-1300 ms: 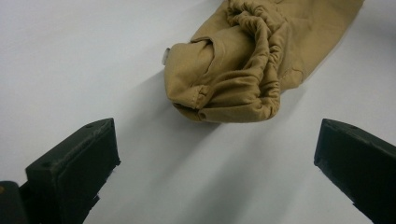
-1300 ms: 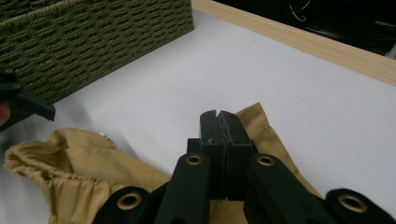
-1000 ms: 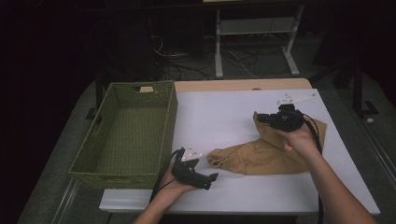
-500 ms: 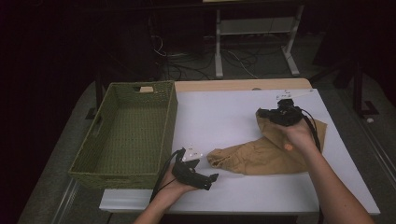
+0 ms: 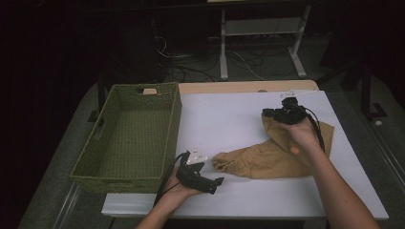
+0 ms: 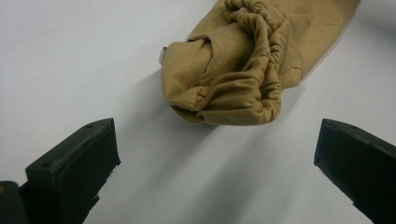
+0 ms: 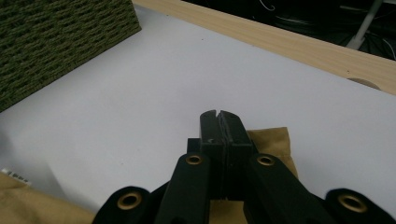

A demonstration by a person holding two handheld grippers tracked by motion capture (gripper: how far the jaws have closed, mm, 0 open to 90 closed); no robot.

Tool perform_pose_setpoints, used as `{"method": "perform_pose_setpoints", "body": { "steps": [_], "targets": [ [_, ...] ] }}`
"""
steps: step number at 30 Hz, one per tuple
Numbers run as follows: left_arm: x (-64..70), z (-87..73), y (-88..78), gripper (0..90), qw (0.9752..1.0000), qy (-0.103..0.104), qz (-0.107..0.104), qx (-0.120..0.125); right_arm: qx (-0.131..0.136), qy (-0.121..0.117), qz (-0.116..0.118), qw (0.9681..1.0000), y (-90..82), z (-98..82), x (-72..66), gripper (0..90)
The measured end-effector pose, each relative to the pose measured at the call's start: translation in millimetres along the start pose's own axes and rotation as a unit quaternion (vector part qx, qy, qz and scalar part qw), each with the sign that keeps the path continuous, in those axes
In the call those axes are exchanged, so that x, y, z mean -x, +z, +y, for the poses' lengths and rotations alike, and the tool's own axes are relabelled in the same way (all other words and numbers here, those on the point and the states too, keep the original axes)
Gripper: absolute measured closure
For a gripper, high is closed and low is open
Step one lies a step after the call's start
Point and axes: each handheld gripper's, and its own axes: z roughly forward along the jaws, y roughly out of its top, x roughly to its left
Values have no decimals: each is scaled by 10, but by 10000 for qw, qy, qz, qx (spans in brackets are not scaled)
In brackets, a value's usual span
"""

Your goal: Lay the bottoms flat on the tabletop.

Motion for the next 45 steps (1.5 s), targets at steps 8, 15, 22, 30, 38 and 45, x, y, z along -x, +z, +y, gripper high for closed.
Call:
{"method": "perform_pose_setpoints", "body": {
  "steps": [8, 15, 22, 30, 38, 45],
  "targets": [
    [0, -2, 9, 0, 10000, -20, -15, -7, -33, 104, -35, 9999, 110, 19, 53, 888],
    [-1, 9, 12, 0, 10000, -36, -16, 9, -158, 255, -98, 9995, 219, 35, 131, 888],
    [2, 13, 17, 0, 10000, -25, -28, 8, -291, 370, -222, 9986, 331, 36, 229, 888],
    [-2, 9, 18, 0, 10000, -29, -40, -2, -489, 488, -426, 9967, 457, 57, 351, 888],
    [-5, 6, 16, 0, 10000, -39, -35, -4, -616, 562, -502, 9953, 483, 11, 426, 886],
    [-10, 6, 6, 0, 10000, -54, -25, 20, -587, 612, -282, 9960, 404, -33, 413, 662]
  ]
}}
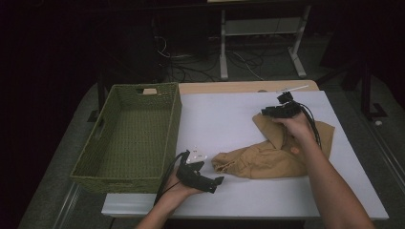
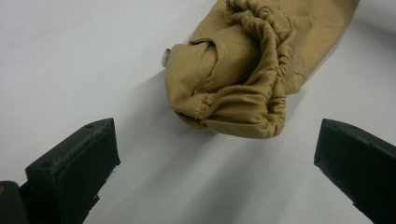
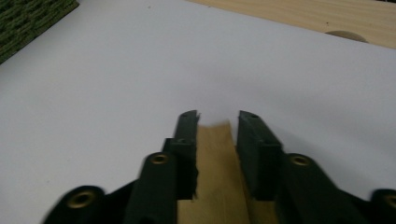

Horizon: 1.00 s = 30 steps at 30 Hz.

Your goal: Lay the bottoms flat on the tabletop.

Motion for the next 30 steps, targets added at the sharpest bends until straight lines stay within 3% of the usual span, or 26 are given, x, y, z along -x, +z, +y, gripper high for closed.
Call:
{"method": "perform_pose_setpoints", "body": {
  "steps": [3, 8, 30],
  "targets": [
    [3, -2, 2, 0, 10000, 5, -1, -9, 135, -29, 78, 9999, -96, -20, -23, 554],
    [7, -1, -7, 0, 10000, -12, 4, 7, 163, -129, 79, 9998, -235, -77, -100, 474],
    [3, 3, -35, 0, 10000, 10, 22, 36, 109, -547, 327, 9979, -745, -494, -475, 421]
  ]
}}
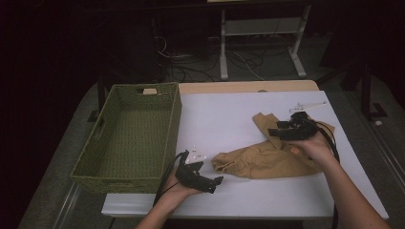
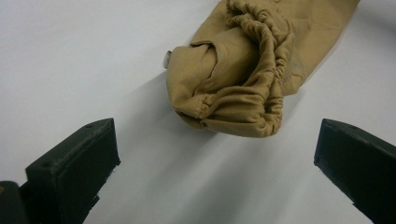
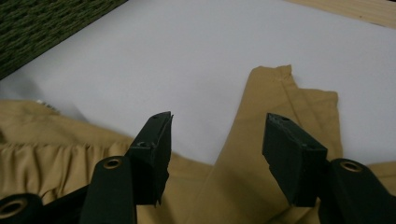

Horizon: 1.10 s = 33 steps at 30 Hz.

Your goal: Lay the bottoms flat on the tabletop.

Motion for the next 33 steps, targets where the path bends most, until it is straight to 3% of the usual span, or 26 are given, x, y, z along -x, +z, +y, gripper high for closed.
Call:
{"method": "perform_pose_setpoints", "body": {
  "steps": [14, 23, 33],
  "targets": [
    [1, 14, -16, 0, 9999, -106, -65, 16, -26, -95, 166, 9998, -255, -323, -191, 406],
    [19, 15, -7, 0, 9999, -71, -97, -23, 25, -161, 335, 9993, -405, -522, -337, 384],
    [17, 8, 11, 0, 10000, -47, -44, -48, 2, -326, 448, 9985, -472, -756, -486, 318]
  ]
}}
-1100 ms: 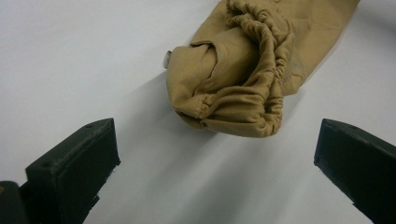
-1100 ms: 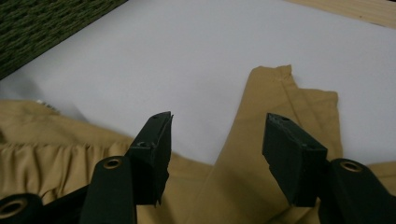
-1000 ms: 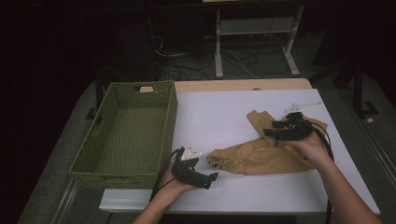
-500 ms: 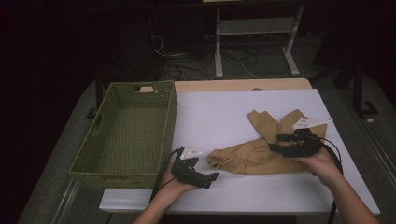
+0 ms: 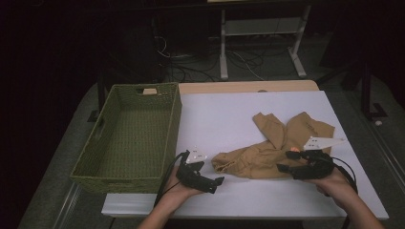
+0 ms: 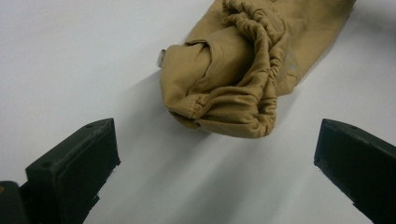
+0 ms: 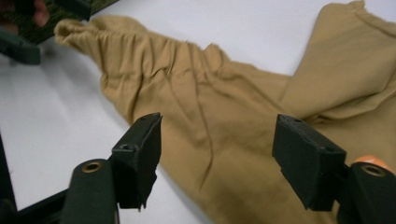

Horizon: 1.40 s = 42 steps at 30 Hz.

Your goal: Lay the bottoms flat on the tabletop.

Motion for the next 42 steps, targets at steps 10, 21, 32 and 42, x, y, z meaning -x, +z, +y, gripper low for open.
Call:
{"method": "perform_pose_setpoints", "body": {
  "steps": [10, 21, 32, 42],
  "targets": [
    [3, -14, 16, 56, 10000, 69, -25, -3, -81, -236, 236, 9994, -8, -225, -159, 238],
    [10, -10, 98, 174, 10000, 17, -84, -39, -174, -445, 308, 9984, 68, -200, -222, 223],
    [19, 35, 164, 288, 10000, 16, -71, 37, -144, -478, 318, 9982, 61, -193, -233, 227],
    [-89, 85, 226, 427, 9997, -173, -199, -18, -127, -528, 326, 9980, 53, -188, -255, 232]
  ]
}}
